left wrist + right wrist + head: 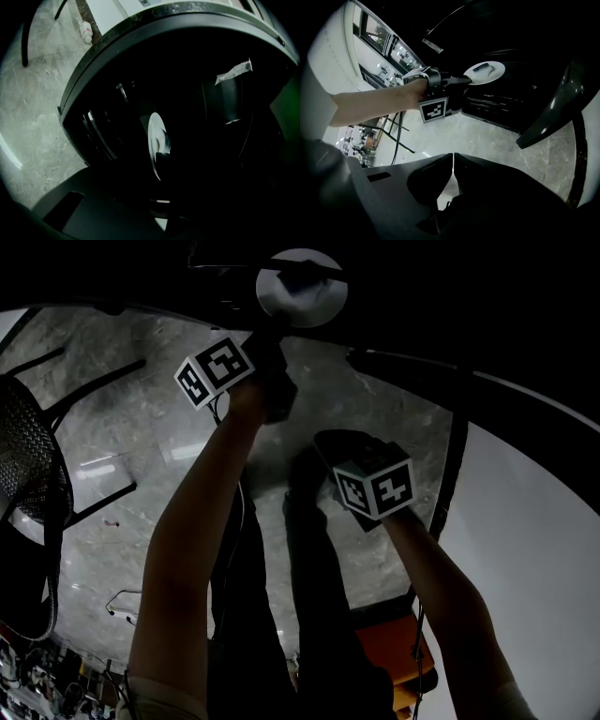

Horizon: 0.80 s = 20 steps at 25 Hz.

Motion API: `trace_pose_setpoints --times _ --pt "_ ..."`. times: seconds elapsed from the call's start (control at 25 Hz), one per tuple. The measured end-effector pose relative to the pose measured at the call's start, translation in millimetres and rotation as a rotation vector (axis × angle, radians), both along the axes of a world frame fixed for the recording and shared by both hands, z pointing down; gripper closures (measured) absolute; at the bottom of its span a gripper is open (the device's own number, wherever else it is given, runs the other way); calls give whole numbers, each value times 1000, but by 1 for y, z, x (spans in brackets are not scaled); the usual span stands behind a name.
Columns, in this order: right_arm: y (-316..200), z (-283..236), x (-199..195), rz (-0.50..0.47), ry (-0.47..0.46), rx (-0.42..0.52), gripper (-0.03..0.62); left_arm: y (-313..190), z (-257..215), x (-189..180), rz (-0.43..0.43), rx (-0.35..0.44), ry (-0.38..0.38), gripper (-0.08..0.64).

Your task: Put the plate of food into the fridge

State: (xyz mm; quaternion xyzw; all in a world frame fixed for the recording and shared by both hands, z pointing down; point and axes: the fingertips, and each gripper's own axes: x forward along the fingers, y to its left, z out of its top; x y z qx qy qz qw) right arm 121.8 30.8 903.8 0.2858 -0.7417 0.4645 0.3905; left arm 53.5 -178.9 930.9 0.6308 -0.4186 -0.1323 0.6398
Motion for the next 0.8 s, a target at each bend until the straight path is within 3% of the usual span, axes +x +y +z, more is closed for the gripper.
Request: trace_pose_setpoints --times 0.2,0.4,0.64,0.8 --pt "-3 -2 5 18 -2 0 568 -10 -1 4 6 8 -18 514" --pt "-4 -2 8 25 0 3 568 -3 -9 -2 -22 26 35 504" --pt "-2 -1 12 34 9 0 568 21 -1 24 95 -25 0 499" --pt "1 -1 8 17 2 0 568 17 1 40 123 -36 -3 514"
